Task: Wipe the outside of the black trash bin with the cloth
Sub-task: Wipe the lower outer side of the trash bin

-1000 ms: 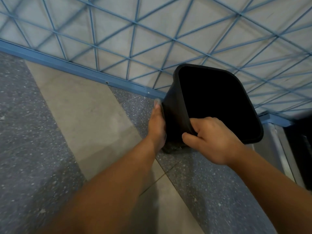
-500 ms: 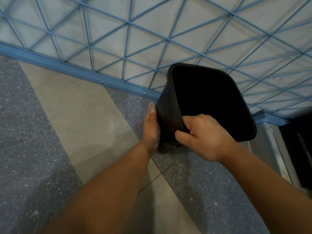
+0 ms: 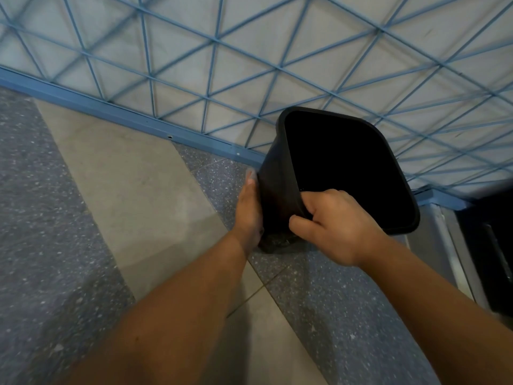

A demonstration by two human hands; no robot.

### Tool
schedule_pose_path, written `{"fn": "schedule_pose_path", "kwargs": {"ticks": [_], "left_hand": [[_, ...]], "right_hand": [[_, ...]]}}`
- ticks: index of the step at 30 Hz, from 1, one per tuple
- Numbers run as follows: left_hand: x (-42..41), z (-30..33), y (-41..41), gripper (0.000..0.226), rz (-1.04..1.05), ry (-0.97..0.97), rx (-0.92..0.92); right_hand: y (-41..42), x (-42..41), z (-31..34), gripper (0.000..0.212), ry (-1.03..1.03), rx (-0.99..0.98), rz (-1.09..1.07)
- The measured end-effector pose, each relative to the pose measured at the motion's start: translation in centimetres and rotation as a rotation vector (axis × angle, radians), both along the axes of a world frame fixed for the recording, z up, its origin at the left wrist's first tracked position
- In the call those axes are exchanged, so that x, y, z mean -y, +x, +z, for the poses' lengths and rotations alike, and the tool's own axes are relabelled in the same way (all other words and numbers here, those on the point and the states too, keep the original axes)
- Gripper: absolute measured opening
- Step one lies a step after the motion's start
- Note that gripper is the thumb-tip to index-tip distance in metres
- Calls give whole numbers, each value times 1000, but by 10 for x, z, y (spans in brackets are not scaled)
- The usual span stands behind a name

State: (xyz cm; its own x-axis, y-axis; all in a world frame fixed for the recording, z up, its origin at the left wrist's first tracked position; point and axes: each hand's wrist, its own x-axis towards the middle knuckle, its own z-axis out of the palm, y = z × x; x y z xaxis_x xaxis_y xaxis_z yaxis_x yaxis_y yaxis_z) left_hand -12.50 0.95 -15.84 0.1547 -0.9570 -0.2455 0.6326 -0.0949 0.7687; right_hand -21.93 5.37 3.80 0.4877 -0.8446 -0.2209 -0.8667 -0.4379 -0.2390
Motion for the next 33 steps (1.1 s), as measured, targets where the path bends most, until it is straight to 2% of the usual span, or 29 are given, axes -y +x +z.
{"fn": "schedule_pose_path", "kwargs": {"ticks": [2, 6, 9, 12, 15, 16, 19, 21, 23, 24, 27, 28, 30, 33], "left_hand": [[5, 2, 2, 61, -17, 79, -34], [0, -3, -1, 66, -8, 10, -10], [4, -6, 1, 76, -43, 55, -27], [0, -10, -5, 73, -7, 1, -6], [6, -39, -8, 95, -8, 98, -92], [6, -31, -5, 96, -30, 126, -100], [-4, -2, -3, 70, 39, 18, -10], [-5, -4, -3, 76, 50, -29, 25], [2, -15, -3, 91, 10, 25, -32], [2, -11, -2, 87, -17, 70, -39], [-1, -7, -4, 65, 15, 32, 7], [-1, -8, -4, 67, 9, 10, -1], [4, -19, -2, 79, -15, 83, -74], [7, -8, 1, 69, -51, 112, -37]], "right_hand": [[1, 0, -1, 30, -1, -2, 3], [0, 1, 0, 32, -7, -5, 8], [0, 1, -1, 32, -15, 5, 9], [-1, 2, -1, 31, -10, 4, 8], [-2, 1, -2, 32, -23, 10, 3], [-1, 2, -2, 32, -29, 11, 9], [0, 2, -2, 32, -25, 18, 16], [0, 2, -2, 32, -30, 10, 16], [-1, 2, -2, 32, -36, 7, 14], [0, 3, -3, 33, -36, 8, 16], [0, 3, -2, 32, -34, 8, 18], [0, 3, -2, 32, -36, 4, 17], [-1, 3, -2, 32, -38, 6, 11], [-1, 3, -3, 32, -28, 17, 19]]}}
